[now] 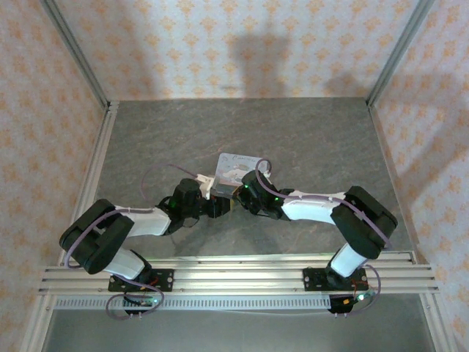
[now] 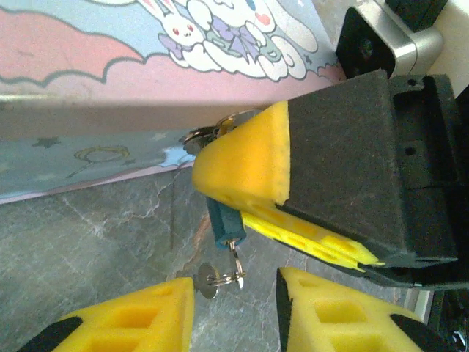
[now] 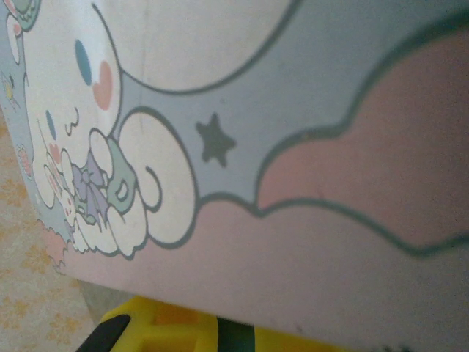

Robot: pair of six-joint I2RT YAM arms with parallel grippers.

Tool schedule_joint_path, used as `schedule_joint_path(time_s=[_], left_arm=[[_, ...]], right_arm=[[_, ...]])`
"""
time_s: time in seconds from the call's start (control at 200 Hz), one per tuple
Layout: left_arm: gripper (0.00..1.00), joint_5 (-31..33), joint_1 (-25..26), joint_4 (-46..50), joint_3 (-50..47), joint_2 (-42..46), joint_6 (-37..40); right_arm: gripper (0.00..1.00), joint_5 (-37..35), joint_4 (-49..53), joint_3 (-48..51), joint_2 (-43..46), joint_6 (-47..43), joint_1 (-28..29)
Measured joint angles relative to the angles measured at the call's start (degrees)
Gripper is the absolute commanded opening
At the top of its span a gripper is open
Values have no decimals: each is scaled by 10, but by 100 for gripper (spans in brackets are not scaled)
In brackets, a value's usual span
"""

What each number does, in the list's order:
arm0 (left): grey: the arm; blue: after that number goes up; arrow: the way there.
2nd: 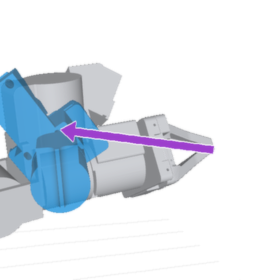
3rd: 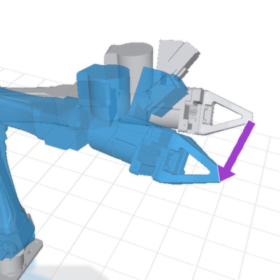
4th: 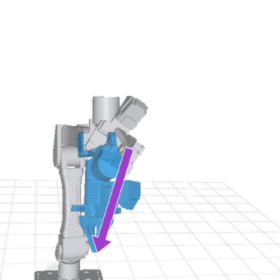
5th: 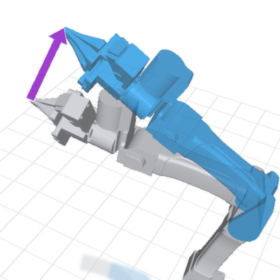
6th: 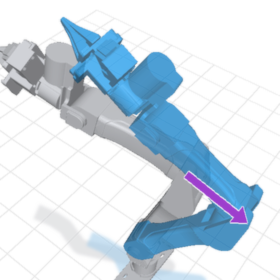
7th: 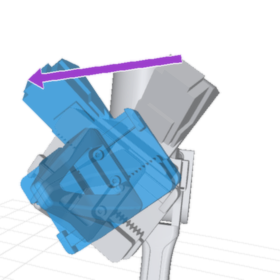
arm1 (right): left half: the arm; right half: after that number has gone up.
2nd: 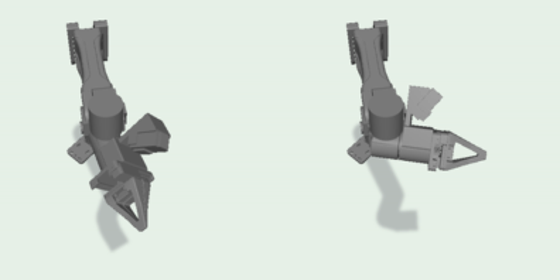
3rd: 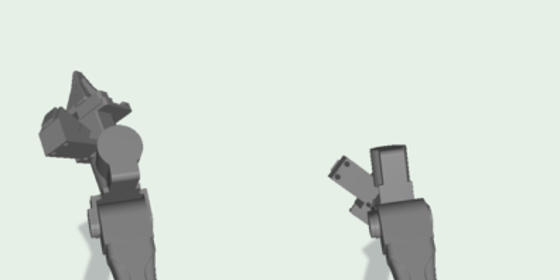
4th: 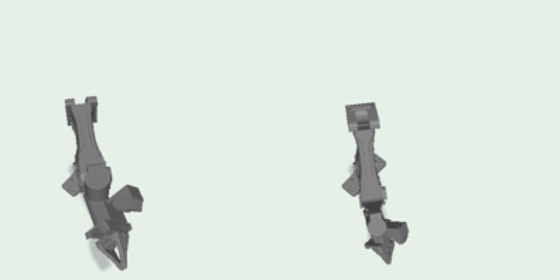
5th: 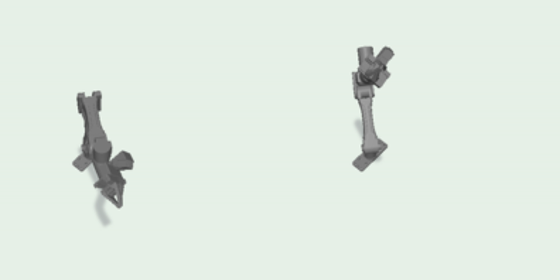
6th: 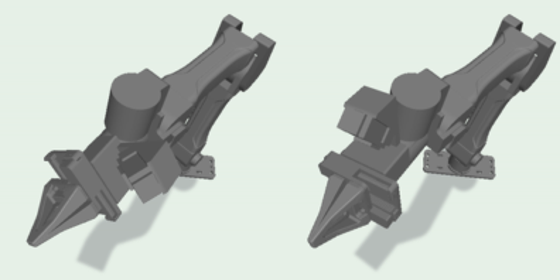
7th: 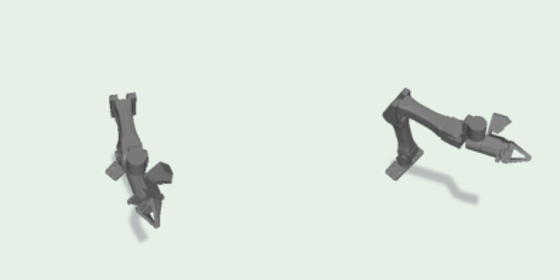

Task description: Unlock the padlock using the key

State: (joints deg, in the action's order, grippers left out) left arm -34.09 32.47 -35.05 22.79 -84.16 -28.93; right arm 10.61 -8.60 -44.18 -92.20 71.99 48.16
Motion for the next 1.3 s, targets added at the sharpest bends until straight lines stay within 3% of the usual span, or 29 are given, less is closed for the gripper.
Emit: schedule_joint_path(time_s=[0.621, 0.771, 0.896, 1.076, 1.296], left_arm=[[20, 0, 1, -51, 6, -46, -5], [0, 0, 2, -57, 6, -46, 3], [0, 7, 6, -55, 6, -46, 21], [0, 64, 37, 8, 18, -18, 97], [0, 197, 111, 80, 46, -2, 236]], right_arm=[[0, 10, -11, 0, -2, 16, -4], [0, 12, -13, 1, -2, 19, -7], [0, 12, -13, 3, -2, 19, -9], [0, 20, -13, 6, -2, 19, -10], [0, 58, 10, 6, 6, 17, -30]])
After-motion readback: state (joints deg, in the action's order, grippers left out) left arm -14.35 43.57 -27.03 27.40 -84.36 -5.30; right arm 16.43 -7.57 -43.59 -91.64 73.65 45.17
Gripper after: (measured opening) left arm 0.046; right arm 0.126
